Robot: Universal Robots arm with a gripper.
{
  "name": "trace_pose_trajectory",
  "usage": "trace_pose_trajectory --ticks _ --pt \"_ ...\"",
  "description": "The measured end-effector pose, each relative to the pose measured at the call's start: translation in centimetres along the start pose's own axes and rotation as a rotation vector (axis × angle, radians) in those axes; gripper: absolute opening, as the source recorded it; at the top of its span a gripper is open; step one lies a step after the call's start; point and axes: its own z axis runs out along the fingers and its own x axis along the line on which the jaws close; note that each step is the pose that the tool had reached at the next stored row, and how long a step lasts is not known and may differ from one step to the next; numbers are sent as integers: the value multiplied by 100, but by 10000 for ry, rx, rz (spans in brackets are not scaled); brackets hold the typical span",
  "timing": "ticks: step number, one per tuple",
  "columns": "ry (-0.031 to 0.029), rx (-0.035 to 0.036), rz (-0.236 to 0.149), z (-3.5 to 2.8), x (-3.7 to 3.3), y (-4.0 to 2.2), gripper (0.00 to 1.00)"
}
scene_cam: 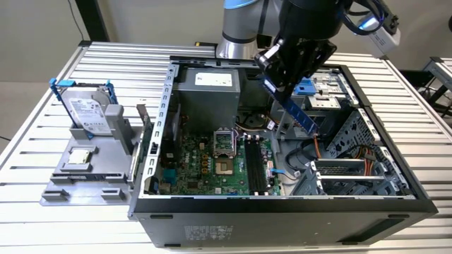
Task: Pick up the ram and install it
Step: 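Insert the ram into the slot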
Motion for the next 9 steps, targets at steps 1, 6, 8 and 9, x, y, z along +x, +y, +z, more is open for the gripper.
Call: trace_pose_trajectory --ticks 1,6,8,9 --pt "-4 3 159 0 0 0 0" --pt "-21 17 926 0 0 0 0" --pt "-28 21 1226 0 0 0 0" --pt "-31 24 1374 1 0 0 0"
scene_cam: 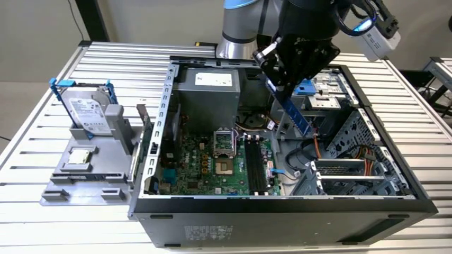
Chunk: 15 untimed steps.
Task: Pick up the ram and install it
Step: 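Insert the ram into the slot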
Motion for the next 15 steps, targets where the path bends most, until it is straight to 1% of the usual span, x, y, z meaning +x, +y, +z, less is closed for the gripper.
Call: trace_pose_trajectory --ticks 15 --pt "-48 36 2096 4 -1 0 0"
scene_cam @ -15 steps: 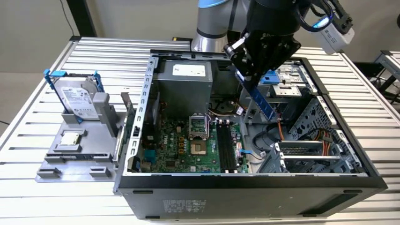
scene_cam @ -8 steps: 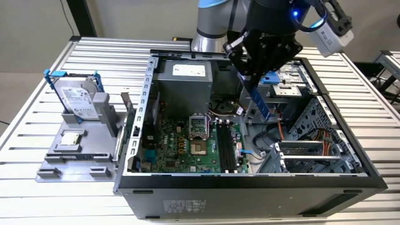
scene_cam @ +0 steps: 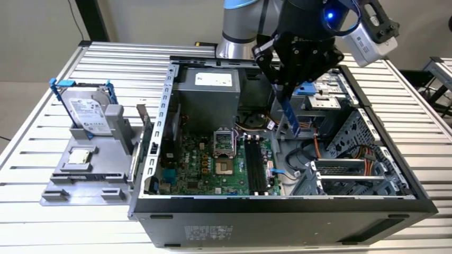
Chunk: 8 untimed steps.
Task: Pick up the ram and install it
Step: 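Insert the ram into the slot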
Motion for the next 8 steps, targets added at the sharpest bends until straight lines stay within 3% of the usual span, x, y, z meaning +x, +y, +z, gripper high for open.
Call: trace_pose_trajectory --ticks 8 --pt "-26 18 1120 1 0 0 0"
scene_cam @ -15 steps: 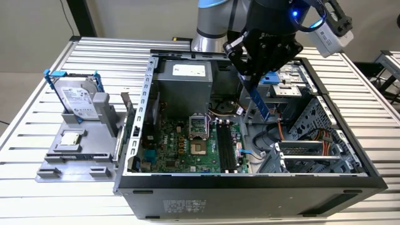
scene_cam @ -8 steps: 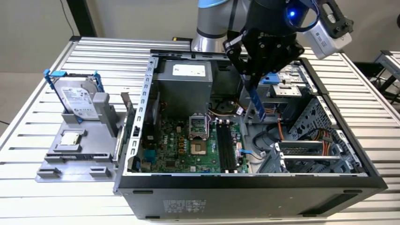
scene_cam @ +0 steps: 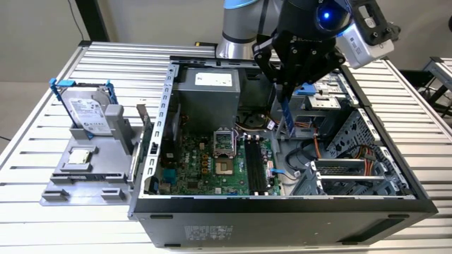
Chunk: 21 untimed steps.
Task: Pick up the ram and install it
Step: 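Insert the ram into the slot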
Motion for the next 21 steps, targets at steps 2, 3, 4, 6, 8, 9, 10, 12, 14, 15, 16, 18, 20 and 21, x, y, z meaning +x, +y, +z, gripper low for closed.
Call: trace_pose_trajectory --ticks 2,3,4,6,8,9,10,12,14,15,16,18,20,21 --pt "-3 2 146 0 0 0 0" --pt "-4 3 147 0 0 0 0" --pt "-3 2 149 0 0 0 0" --pt "-4 2 150 4 -6 1 0" --pt "-3 3 149 11 -34 7 0" --pt "-2 3 149 18 -56 11 0" --pt "4 3 149 26 -80 15 0" --pt "15 3 149 47 -118 22 0" --pt "17 4 149 81 -132 24 0" --pt "17 4 150 99 -132 25 0" --pt "17 4 151 117 -132 26 0" --pt "18 5 149 151 -133 37 0" --pt "17 2 148 181 -133 48 0" --pt "17 3 148 191 -133 51 0"
